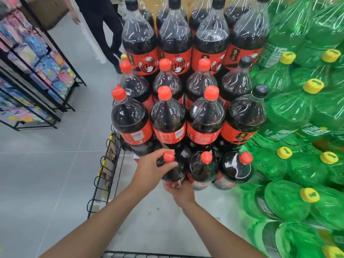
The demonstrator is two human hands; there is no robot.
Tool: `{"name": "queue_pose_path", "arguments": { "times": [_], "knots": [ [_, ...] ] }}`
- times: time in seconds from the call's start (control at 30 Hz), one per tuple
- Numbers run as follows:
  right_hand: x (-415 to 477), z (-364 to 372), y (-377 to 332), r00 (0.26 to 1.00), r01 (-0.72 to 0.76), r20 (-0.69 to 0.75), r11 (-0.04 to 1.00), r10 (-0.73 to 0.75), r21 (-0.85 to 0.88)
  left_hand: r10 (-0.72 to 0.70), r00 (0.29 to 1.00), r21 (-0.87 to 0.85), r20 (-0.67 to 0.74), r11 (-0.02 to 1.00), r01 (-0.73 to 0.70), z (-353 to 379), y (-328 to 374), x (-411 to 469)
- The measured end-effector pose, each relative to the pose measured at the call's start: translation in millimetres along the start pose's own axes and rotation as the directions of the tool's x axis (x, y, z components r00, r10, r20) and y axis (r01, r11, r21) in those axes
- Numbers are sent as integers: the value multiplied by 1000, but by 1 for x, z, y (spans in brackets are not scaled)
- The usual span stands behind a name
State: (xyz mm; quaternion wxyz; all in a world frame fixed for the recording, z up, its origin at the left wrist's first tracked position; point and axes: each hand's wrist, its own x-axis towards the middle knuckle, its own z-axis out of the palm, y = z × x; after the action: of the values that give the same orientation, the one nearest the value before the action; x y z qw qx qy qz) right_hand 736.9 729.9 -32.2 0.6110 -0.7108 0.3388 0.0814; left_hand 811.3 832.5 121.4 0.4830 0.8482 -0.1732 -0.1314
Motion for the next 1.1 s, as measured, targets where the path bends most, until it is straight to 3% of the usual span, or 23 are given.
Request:
{"name": "queue_pose_path", "arguments": {
  "times": [0.27, 0.37, 0.57, 0.73, 0.87, 1.0, 1.1],
  "knots": [
    [-12, -16, -13, 994, -11, 112, 997, 19, -72, 20, 999, 39, 42, 999, -22, -4, -1, 2],
    [-12, -16, -9, 996, 62, 69, 997, -59, -48, 19, 997, 48, 72, 999, -22, -7, 0, 2],
    [-50, -48, -28, 996, 18, 88, 991, -6, -136, 89, 990, 105, 112, 989, -101, -18, 15, 1],
    [-94, -82, -36, 992, 108, -15, 900, -126, -422, 267, 955, 203, 131, 935, -289, -31, 33, -18],
    [-149, -118, -51, 920, 147, -196, 762, -339, -630, 431, 889, 303, 153, 836, -458, -38, 53, -46],
    [-215, -155, -57, 829, 27, -385, 716, -406, -697, 564, 790, 271, 241, 742, -613, -28, 77, -82],
    [-270, -177, -54, 753, -60, -504, 718, -423, -694, 584, 726, 175, 363, 723, -669, -5, 94, -113]
  ]
}}
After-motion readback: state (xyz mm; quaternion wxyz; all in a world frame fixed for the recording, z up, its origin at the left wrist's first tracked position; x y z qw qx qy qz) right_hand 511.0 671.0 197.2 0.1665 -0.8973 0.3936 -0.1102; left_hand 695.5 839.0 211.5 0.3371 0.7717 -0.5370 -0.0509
